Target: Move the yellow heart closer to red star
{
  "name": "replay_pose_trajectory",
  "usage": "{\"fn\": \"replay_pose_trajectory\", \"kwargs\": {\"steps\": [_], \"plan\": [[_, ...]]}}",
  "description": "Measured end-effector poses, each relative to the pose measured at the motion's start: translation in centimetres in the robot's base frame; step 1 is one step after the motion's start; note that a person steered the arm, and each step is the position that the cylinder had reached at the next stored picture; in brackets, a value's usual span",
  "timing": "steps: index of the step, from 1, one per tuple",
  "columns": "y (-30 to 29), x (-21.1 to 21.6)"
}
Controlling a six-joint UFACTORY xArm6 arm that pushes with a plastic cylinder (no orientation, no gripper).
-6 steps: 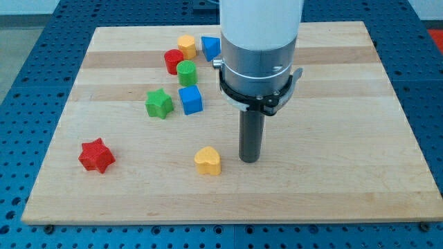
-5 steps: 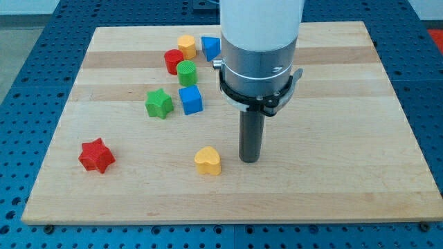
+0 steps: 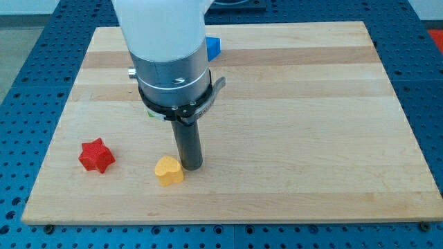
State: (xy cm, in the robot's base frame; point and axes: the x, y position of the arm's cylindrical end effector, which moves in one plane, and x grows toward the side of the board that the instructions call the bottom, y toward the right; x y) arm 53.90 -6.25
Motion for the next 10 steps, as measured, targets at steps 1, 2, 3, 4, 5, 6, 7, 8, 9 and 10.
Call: {"fn": "replay_pose_trajectory", "kwargs": {"steps": [1, 2, 3, 4, 5, 6, 7, 8, 9, 10], "plan": [[0.0, 0.7], [0.0, 0.7], [0.0, 2.7], [0.0, 3.0], [-0.4, 3.0], [-3.6, 3.0], [-6.8, 3.1], [-9.2, 3.1], [-9.3, 3.1], [-3.9, 1.1]]}}
